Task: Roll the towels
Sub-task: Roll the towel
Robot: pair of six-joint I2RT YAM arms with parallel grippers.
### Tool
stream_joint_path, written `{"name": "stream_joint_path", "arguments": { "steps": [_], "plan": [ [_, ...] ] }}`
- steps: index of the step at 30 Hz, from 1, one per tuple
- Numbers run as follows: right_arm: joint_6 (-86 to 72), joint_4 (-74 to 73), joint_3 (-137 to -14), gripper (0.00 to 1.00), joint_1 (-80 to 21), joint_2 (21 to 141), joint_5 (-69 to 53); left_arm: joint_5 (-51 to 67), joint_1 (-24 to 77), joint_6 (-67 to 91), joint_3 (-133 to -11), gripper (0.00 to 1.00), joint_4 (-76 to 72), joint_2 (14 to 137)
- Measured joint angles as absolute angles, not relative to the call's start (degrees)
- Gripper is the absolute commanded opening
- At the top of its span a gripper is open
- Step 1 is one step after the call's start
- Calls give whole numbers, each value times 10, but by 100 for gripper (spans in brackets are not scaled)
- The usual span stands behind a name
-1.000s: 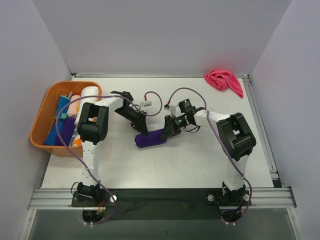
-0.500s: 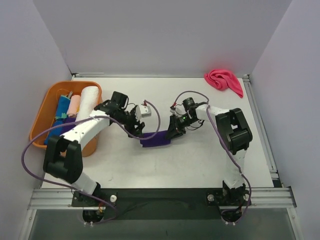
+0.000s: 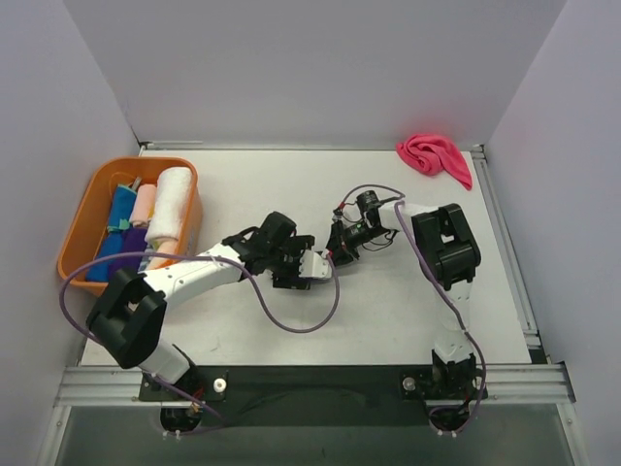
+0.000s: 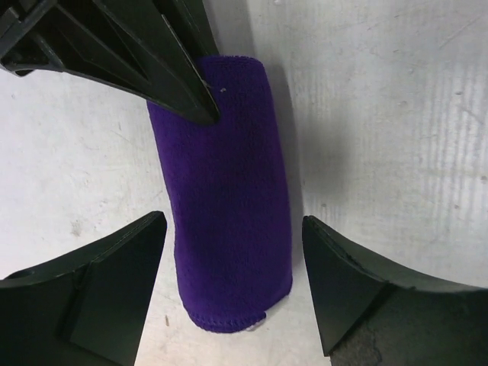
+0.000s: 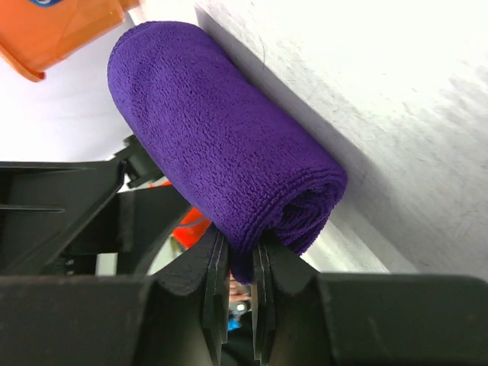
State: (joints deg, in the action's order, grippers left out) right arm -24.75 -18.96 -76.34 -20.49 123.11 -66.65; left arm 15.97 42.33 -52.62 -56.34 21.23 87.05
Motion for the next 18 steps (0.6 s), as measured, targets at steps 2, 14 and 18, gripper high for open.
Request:
{"name": "stream_joint_path", "arguments": {
  "steps": [2, 14, 18],
  "plan": [
    [-255, -190, -764, 0, -203, 1236, -676, 150, 427, -542, -564, 83, 198, 885],
    [-287, -197, -789, 0, -184, 1271, -717, 136, 425, -601, -571, 71, 156, 970],
    [-298, -199, -803, 0, -179, 1282, -729, 135, 415, -602, -607, 56, 155, 1013]
  ]
}}
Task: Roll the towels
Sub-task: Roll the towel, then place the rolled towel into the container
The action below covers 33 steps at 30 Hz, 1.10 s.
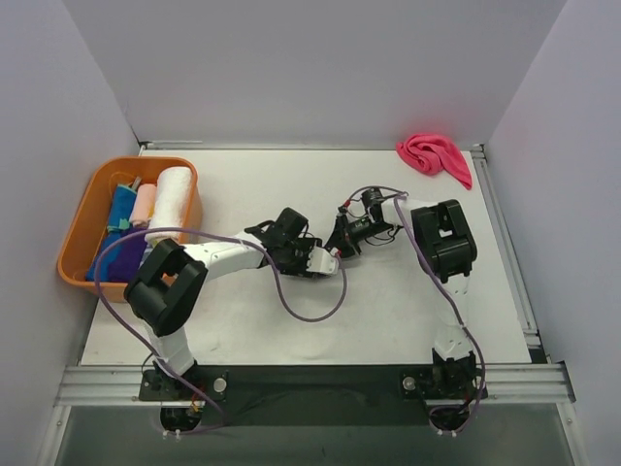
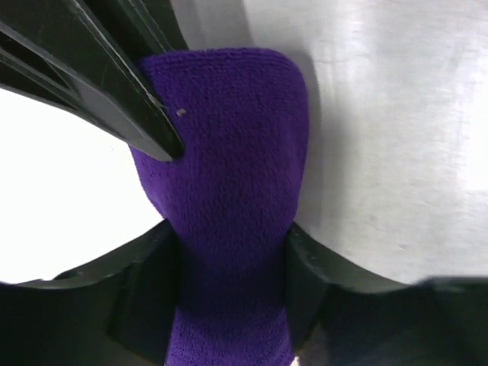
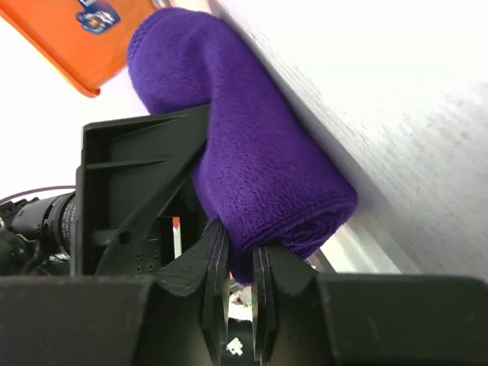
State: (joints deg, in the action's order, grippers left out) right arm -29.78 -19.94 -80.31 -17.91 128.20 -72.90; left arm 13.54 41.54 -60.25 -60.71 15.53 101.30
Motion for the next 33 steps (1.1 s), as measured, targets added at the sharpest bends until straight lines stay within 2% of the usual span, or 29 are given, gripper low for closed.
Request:
{"name": "stream_joint_path", "arguments": {
  "steps": [3, 6, 7, 9, 10, 11, 14, 23, 33],
  "plan": [
    [-300, -200, -817, 0, -173, 1283, -728, 139, 406, -591, -662, 40, 185, 1051],
    [-300, -198, -834, 23, -160, 1288, -727, 148, 395, -571, -714, 29, 212, 1083],
    [-301, -197, -839, 40, -156, 1290, -727, 154, 390, -561, -726, 27, 218, 1090],
    [-300, -196, -842, 60, -143, 1290, -732, 166, 381, -541, -744, 19, 235, 1101],
    [-297, -199, -844, 77, -138, 1289, -736, 169, 377, -528, -752, 13, 243, 1103],
    [-291, -201, -846, 82, -133, 1288, -736, 170, 373, -511, -759, 10, 252, 1105],
    [-241, -241, -858, 87, -112, 1280, -717, 172, 361, -458, -771, 0, 278, 1106],
    [-80, -401, -893, 89, -60, 1174, -605, 180, 311, -258, -839, 0, 393, 1094],
    [36, -536, -907, 95, -51, 1122, -522, 186, 182, -108, -933, 0, 440, 991]
  ]
}}
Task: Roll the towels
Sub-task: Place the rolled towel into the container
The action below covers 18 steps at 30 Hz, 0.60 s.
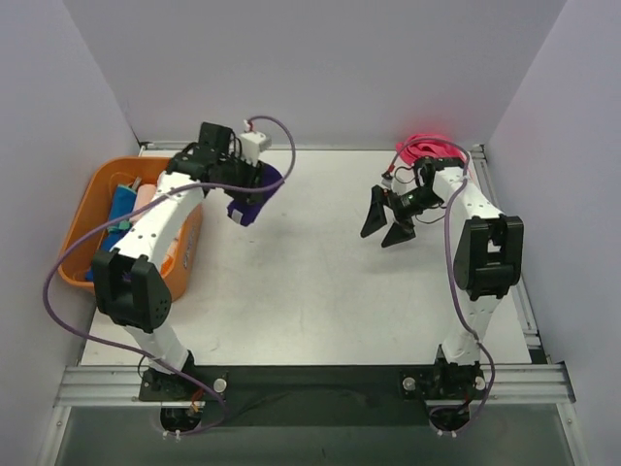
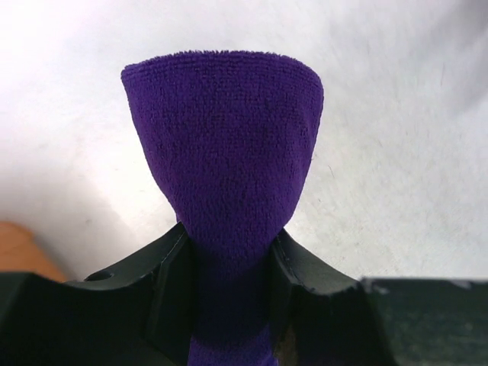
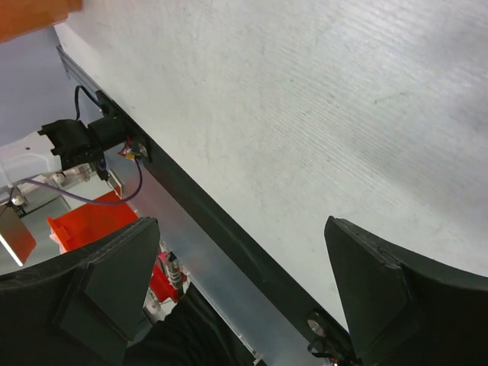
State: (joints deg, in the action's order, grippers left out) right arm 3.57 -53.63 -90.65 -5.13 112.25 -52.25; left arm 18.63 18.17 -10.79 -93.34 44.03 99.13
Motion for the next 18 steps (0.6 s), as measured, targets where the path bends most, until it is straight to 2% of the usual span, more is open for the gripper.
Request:
{"name": "stream_joint_path", "arguments": {
  "steps": [4, 9, 13, 18],
  "plan": [
    [52, -564, -913, 95, -37, 1122, -501, 189, 99, -86, -1016, 0, 470, 983],
    [59, -576, -922, 95, -29, 1122, -484, 207, -58, -95, -1125, 0, 506, 991],
    [59, -580, -922, 95, -31, 1122, -474, 215, -152, -107, -1157, 0, 517, 1009],
    [60, -581, -922, 95, -34, 1122, -469, 226, -208, -131, -1165, 0, 539, 1063]
  ]
}}
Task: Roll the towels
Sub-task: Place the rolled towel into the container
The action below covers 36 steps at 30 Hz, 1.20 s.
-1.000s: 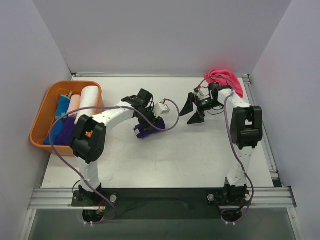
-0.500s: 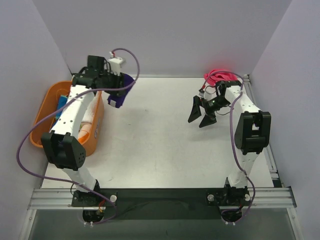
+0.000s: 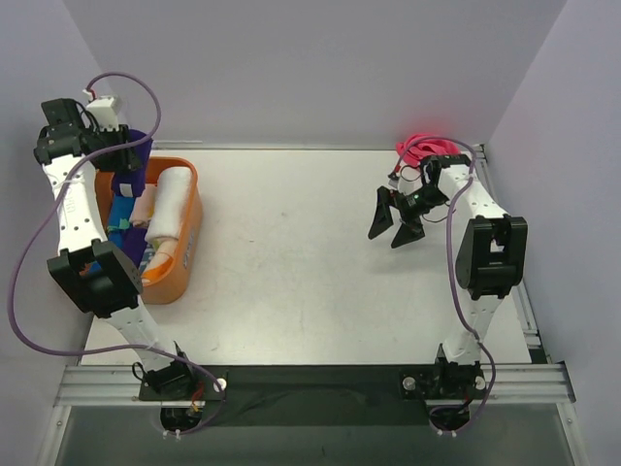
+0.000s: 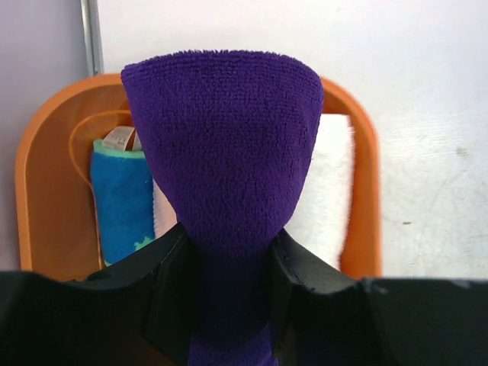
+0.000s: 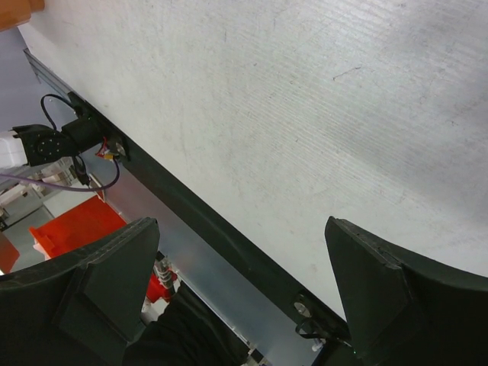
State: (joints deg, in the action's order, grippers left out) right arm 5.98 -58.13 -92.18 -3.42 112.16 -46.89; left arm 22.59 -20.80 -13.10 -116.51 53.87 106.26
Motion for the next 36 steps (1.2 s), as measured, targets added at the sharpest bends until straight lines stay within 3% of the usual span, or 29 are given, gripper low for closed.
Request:
{"name": "stream_joint_path", "arguments": {
  "steps": [11, 23, 28, 30, 36],
  "plan": [
    [61, -583, -922, 95, -34, 1122, -470, 213, -234, -152, -1172, 0, 552, 1185],
    [61, -588, -922, 94, -34, 1122, -474, 175, -213, -140, -1172, 1, 545, 1227],
    [61, -590, -922, 94, -34, 1122, -475, 161, -206, -135, -1167, 10, 538, 1235],
    [61, -590, -922, 94, -34, 1122, -475, 159, -205, -132, -1156, 22, 531, 1236],
    [61, -592, -922, 94, -34, 1122, -480, 159, -203, -131, -1127, 40, 504, 1233]
  ]
}}
